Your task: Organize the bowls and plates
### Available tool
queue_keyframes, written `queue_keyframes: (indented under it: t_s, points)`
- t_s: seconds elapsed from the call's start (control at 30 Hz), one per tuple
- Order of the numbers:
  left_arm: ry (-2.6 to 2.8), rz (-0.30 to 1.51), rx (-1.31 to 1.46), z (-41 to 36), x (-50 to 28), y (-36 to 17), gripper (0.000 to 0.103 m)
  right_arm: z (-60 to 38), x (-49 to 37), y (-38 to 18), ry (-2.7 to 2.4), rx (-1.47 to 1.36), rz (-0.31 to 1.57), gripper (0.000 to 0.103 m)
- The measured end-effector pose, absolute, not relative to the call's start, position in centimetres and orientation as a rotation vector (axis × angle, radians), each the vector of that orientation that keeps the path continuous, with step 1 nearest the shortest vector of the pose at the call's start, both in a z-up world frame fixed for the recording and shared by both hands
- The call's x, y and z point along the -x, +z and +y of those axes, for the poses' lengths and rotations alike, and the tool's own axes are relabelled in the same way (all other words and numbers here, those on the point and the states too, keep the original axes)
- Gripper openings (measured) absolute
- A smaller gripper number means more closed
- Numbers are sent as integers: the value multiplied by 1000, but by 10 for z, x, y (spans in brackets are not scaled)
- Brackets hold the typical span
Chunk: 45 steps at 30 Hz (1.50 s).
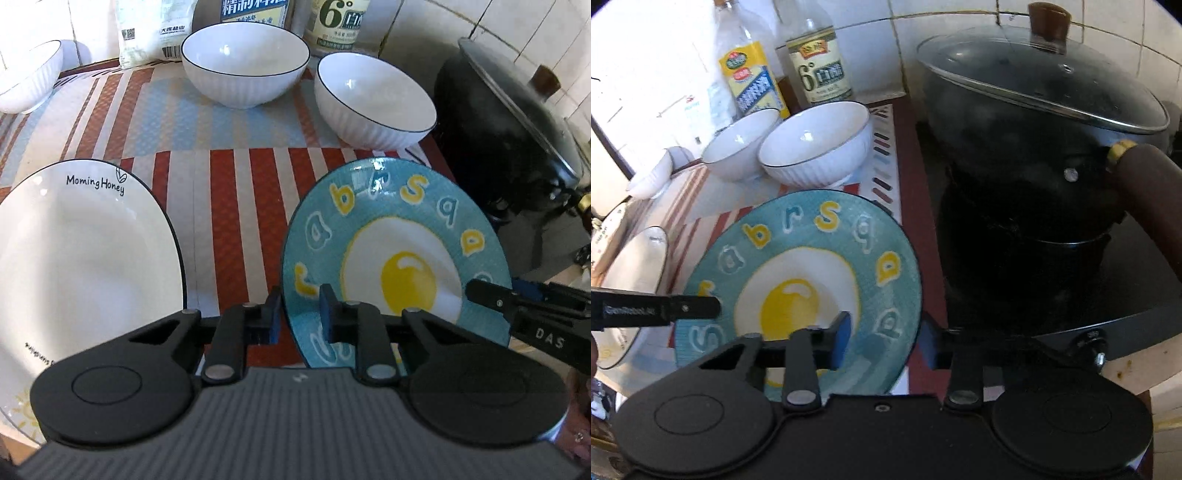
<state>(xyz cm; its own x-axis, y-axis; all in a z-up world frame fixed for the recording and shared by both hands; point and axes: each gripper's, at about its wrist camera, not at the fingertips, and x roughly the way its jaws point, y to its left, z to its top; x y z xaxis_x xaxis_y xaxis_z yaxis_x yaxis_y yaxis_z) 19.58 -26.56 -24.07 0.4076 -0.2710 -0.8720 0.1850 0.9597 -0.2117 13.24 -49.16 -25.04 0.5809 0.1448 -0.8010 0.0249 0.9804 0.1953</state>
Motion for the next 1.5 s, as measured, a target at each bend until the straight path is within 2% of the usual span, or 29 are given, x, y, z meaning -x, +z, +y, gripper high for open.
queue_keyframes:
  t_s: [0.23, 0.37, 0.6, 0.87, 1.5]
  points:
    - [-322, 1077, 40, -269, -192, -241, 21, -509, -133, -260, 130, -310, 949, 30]
    - [-334, 1074, 49, -270, -198, -244, 26, -507, -135, -261, 149, -300, 942, 34]
    - [-319, 1116, 62, -270, -204, -243, 23, -501, -134, -258, 144, -244, 949, 31]
    - [-307, 1065, 12, -262, -194, -231, 22, -491, -118, -241, 185, -236, 934, 27]
    - [-265, 1029, 24, -194, -167, -169, 23, -438, -94, -185, 285, -282, 959, 25]
